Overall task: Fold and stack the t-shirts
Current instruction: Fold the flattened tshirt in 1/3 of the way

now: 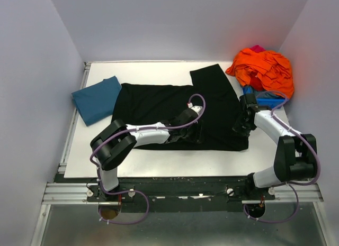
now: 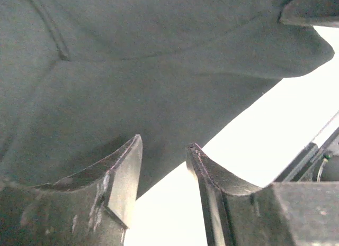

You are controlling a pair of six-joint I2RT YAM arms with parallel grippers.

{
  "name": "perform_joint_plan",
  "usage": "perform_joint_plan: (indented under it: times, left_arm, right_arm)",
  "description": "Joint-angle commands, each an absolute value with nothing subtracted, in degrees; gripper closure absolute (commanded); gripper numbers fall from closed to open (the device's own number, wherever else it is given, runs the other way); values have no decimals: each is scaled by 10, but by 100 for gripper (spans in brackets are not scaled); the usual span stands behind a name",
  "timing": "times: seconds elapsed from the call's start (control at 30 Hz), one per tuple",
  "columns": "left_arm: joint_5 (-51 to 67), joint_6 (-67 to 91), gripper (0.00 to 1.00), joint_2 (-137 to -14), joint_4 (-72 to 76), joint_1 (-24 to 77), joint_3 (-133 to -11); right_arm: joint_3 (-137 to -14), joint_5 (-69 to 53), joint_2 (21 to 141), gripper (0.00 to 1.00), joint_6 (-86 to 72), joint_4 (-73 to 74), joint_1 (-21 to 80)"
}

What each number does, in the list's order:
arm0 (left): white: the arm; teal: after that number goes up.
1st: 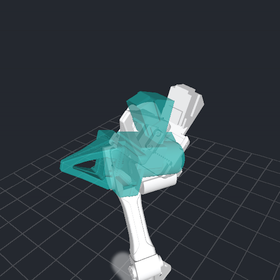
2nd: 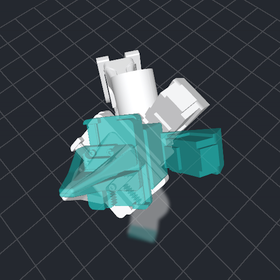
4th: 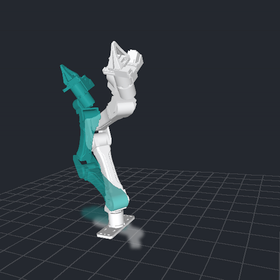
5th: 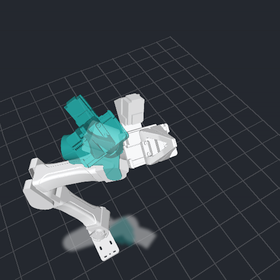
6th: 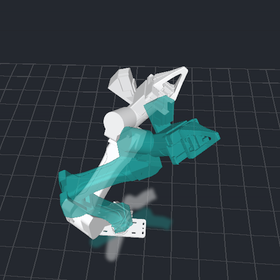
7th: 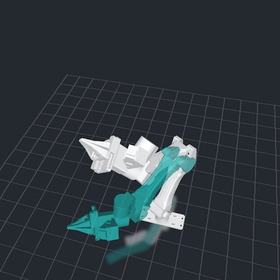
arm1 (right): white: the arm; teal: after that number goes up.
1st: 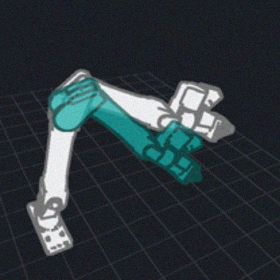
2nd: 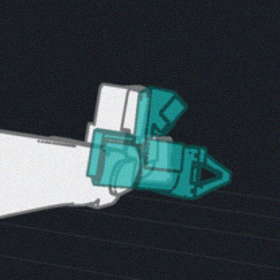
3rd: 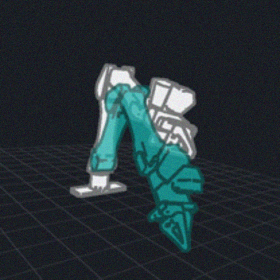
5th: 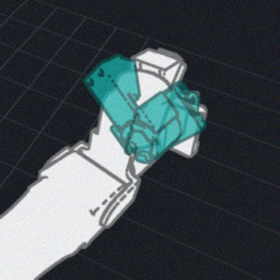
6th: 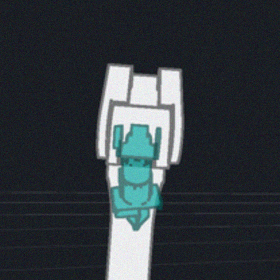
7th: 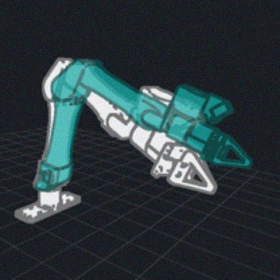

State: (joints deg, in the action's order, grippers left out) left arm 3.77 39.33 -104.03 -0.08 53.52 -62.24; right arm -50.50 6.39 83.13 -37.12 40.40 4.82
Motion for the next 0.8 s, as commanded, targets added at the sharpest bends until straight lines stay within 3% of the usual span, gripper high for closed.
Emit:
perform_joint_plan:
  times: [0.0, 0.4, 0.63, 0.77]
  left_arm:
    - [102, 400, 49, -1042, 22, 537, -606]
    - [131, 381, 50, -1031, 1, 537, -541]
    - [133, 379, 49, -1009, 18, 538, -523]
    - [139, 360, 49, -1007, 23, 539, -526]
  right_arm:
    - [-499, 89, 860, 99, -411, 423, 29]
    - [-518, 88, 901, 99, -385, 402, -54]
    - [-506, 106, 772, 99, -346, 444, -26]
    - [-468, 40, 727, 99, -349, 473, -22]
